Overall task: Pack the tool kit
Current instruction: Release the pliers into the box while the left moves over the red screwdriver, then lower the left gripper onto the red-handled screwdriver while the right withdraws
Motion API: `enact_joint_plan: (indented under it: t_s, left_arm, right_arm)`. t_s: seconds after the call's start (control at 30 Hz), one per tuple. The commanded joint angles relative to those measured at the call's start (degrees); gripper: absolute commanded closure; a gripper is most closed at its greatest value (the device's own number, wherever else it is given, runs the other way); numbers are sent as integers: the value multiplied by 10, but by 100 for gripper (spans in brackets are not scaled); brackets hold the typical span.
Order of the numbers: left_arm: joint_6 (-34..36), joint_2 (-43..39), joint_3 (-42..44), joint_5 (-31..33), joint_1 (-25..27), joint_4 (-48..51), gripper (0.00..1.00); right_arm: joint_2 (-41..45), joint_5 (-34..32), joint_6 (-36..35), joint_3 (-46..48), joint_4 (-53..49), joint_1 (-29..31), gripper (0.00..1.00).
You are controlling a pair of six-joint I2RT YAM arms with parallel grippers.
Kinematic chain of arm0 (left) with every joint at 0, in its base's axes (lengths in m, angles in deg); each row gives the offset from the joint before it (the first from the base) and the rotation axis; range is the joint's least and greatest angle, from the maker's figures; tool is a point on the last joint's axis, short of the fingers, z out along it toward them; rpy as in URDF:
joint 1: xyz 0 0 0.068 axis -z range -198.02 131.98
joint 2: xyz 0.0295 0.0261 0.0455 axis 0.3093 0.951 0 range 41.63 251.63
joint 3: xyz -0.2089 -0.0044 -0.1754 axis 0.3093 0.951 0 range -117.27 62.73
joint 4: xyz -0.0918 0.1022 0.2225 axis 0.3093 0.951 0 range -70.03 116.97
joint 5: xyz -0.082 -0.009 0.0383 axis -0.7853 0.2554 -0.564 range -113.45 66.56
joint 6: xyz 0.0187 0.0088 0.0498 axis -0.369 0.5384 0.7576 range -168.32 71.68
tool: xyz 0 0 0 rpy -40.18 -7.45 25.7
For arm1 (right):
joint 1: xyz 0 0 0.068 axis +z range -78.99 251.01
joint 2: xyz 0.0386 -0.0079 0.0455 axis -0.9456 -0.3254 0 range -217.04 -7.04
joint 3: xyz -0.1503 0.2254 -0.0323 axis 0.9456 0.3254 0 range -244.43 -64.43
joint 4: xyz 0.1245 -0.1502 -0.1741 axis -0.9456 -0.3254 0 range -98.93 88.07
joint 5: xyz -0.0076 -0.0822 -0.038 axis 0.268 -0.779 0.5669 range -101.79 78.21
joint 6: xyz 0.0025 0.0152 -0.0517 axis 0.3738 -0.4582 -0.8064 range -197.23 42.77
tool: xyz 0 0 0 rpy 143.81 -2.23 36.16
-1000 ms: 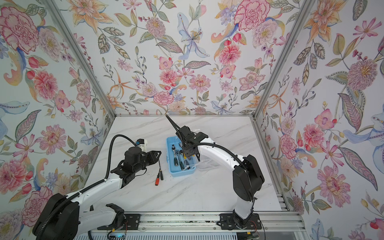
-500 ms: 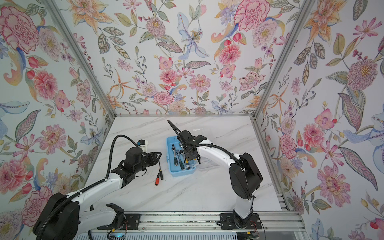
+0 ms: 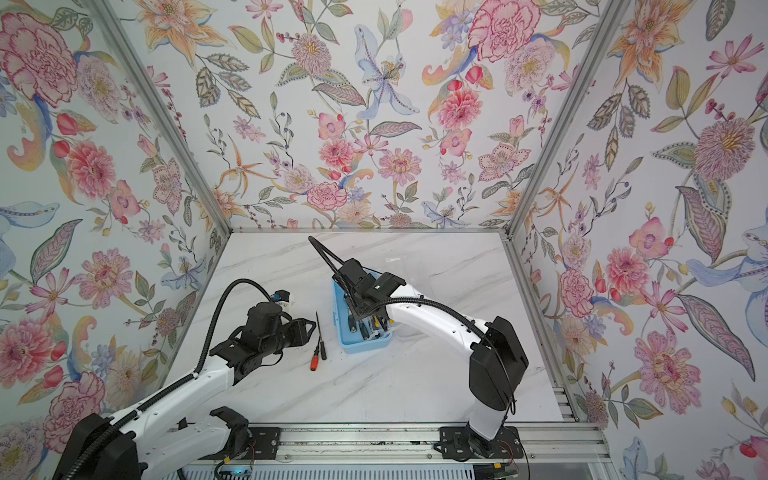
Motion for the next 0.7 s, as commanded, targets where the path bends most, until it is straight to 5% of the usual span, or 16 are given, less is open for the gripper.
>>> enact_joint_plan:
  t_s: [0.0,0.23,0.67]
  left_arm:
    - [14,-27,25,17,15,65,58]
    - [-20,-48,63,43,64,64,58]
    - [-86,37,72,117,137,20,60]
  right_arm:
    - [-15,25,21,-28,-6,32,59]
    - [-64,56,29,-49,2,66,58]
    - [-51,58,28,-24,19,69,58]
